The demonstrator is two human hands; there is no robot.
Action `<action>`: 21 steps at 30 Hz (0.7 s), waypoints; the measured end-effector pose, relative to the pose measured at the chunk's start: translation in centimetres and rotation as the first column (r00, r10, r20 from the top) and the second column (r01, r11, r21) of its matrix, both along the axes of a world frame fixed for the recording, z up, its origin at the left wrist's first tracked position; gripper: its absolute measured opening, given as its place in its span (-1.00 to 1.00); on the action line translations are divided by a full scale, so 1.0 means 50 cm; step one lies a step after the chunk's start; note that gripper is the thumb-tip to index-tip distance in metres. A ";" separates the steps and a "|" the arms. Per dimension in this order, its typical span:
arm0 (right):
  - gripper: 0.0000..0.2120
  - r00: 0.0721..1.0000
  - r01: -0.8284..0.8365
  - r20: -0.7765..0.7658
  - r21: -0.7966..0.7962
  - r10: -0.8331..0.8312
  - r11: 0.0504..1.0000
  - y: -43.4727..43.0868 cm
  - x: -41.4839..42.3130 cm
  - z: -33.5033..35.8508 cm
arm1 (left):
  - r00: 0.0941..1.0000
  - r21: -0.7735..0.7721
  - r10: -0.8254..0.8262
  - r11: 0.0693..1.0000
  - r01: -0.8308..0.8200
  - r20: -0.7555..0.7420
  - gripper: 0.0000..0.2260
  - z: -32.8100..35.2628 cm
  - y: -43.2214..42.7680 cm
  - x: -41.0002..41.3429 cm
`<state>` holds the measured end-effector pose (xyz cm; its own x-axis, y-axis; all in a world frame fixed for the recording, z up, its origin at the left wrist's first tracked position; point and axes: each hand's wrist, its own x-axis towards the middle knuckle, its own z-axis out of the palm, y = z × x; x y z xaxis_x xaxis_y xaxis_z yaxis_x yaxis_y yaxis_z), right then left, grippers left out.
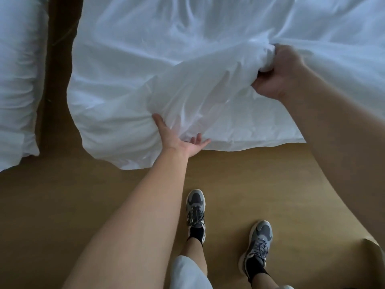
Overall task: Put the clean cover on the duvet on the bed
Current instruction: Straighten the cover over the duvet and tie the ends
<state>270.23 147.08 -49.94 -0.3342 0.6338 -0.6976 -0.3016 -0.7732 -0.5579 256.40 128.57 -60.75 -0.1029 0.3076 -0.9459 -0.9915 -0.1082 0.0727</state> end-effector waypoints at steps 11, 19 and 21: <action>-0.59 0.947 0.008 0.310 -0.282 0.083 0.959 -0.183 0.086 -0.155 | 0.964 0.313 0.091 0.950 -0.009 -0.249 -0.50 0.033 -0.023 -0.015; -0.87 0.883 0.220 0.466 -0.292 -0.062 0.931 -0.327 0.115 -0.216 | 0.912 0.022 -0.012 0.999 0.023 -0.410 -0.59 0.038 -0.187 -0.119; -0.85 0.896 0.199 0.440 -0.263 -0.066 0.944 -0.317 0.131 -0.226 | 0.903 0.078 0.071 0.996 -0.042 -0.424 -0.49 0.036 -0.186 -0.185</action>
